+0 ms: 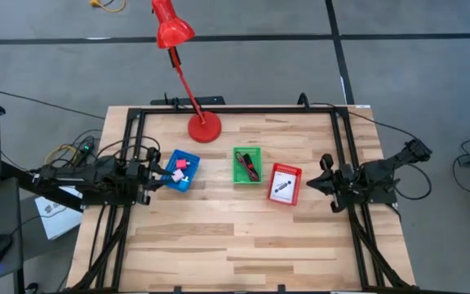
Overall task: Pick and place items into bin
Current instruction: Return to Home Position
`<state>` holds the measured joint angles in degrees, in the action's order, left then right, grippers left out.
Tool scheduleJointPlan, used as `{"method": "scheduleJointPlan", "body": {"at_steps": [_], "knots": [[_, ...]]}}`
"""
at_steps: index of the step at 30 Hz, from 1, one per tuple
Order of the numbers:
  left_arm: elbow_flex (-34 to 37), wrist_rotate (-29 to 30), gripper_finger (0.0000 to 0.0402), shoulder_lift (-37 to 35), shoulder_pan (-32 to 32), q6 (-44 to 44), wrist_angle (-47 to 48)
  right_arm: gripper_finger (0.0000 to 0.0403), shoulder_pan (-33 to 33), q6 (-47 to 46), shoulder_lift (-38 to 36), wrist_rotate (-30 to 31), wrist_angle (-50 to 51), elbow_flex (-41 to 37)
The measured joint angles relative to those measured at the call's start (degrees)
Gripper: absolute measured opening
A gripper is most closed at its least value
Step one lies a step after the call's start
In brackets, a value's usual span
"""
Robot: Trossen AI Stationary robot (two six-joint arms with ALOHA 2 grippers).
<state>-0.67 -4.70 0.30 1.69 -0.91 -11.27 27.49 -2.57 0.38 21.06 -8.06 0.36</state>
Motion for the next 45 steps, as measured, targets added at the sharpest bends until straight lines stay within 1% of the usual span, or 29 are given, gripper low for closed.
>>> {"method": "scheduleJointPlan", "body": {"at_steps": [6, 13, 45], "knots": [[0.0, 1.3, 0.0087, 0.1, 0.0, -0.6, 9.1, 0.0000, 0.0, 0.0, 0.0, 0.0, 2.2, 0.0], [0.0, 5.5, 0.0087, 0.8, 0.0, -0.9, 9.4, 0.0000, 0.0, 0.0, 0.0, 0.0, 2.5, 0.0], [0.0, 5.4, 0.0087, 0.8, 0.0, -1.7, 10.1, 0.0000, 0.0, 0.0, 0.0, 0.0, 2.6, -0.1]]}}
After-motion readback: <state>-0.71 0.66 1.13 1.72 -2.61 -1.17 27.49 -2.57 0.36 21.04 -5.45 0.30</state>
